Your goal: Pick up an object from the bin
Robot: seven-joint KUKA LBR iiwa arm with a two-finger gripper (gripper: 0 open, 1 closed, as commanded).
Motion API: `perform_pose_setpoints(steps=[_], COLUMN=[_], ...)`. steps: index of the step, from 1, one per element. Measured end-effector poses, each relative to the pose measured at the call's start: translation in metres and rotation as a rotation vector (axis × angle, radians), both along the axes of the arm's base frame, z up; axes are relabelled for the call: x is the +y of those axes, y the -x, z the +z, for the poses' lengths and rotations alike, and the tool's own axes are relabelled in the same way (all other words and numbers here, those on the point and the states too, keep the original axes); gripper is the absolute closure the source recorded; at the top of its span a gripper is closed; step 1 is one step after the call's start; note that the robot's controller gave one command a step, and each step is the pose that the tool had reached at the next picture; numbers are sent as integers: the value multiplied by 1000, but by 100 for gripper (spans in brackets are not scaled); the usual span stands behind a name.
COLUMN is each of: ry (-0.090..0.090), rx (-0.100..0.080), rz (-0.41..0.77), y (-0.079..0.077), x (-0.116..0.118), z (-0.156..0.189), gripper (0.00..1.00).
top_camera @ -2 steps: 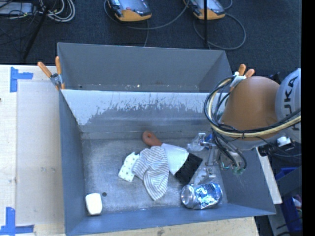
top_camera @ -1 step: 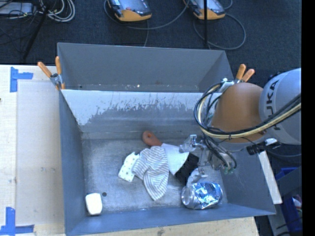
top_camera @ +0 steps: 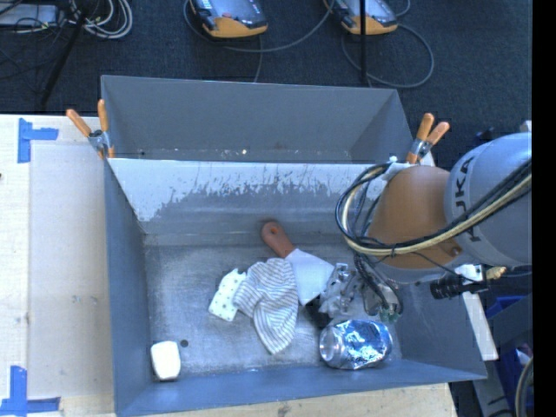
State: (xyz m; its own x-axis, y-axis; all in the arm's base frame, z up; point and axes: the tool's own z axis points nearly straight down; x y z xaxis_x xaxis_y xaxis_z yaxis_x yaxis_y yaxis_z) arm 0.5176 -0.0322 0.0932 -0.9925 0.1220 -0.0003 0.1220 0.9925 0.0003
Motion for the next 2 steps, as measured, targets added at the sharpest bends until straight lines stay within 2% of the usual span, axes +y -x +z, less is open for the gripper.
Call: perform_pose_setpoints(steps=[1, 2], ry=[0, -1], rx=[0, 6], rz=[0, 18], y=[0, -8], x=[0, 0], z=[0, 54], gripper=[100, 100])
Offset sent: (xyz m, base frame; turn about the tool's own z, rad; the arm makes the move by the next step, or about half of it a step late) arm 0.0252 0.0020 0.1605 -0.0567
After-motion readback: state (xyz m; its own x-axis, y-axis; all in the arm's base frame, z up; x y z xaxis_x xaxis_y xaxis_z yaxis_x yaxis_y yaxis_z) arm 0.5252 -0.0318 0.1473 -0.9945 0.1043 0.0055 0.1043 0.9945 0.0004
